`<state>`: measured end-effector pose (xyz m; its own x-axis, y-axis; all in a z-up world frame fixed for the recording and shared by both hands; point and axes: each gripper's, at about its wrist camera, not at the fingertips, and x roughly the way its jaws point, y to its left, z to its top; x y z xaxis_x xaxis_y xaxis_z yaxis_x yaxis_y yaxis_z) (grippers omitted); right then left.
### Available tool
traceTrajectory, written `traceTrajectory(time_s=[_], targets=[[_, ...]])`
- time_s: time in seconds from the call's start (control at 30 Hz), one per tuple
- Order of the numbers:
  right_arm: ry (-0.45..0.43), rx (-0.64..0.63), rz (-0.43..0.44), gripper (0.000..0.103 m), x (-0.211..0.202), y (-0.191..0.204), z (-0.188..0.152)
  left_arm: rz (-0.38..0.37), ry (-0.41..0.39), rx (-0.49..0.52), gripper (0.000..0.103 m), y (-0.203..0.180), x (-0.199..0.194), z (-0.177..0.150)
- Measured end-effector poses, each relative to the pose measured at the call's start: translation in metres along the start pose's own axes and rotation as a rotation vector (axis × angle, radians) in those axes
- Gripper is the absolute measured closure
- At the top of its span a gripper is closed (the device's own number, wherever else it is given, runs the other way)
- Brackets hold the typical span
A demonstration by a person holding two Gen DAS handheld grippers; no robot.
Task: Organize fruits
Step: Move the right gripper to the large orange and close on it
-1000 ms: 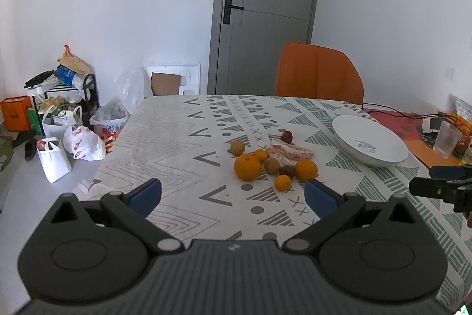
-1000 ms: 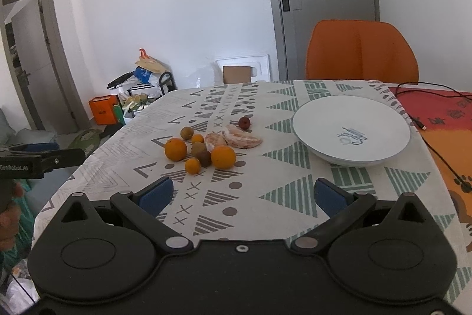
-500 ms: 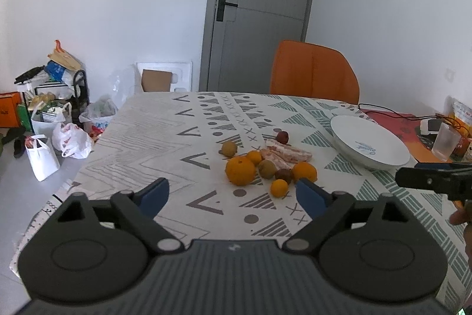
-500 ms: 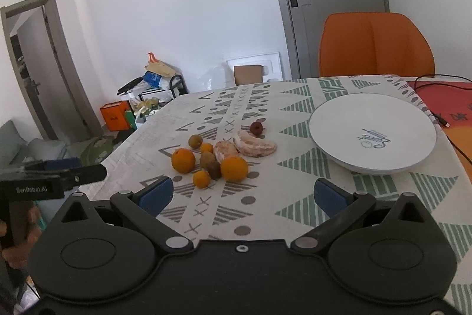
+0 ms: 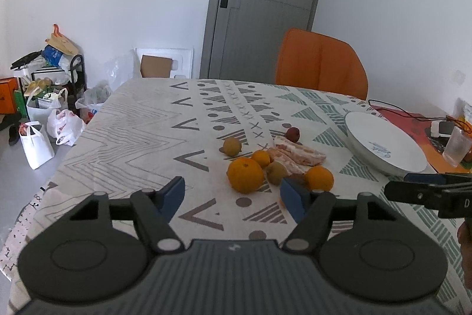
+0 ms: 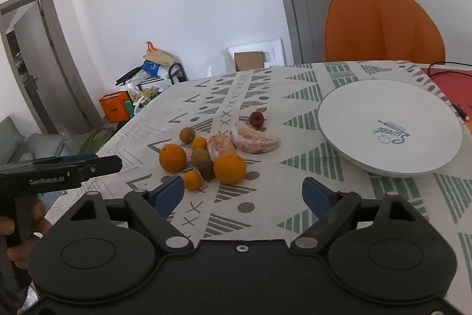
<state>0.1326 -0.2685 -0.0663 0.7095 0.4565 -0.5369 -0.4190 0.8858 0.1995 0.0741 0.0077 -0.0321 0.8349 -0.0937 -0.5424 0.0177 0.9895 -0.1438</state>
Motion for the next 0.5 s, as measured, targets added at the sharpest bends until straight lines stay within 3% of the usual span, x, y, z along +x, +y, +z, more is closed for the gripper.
traceTrajectory(time_s=[0.5], targets=[[0.069,-0.005,0.037,0.037,0.042,-0.005,0.008,-0.012,0.059,-0.001,0.041,-0.005,0.045,0.005]])
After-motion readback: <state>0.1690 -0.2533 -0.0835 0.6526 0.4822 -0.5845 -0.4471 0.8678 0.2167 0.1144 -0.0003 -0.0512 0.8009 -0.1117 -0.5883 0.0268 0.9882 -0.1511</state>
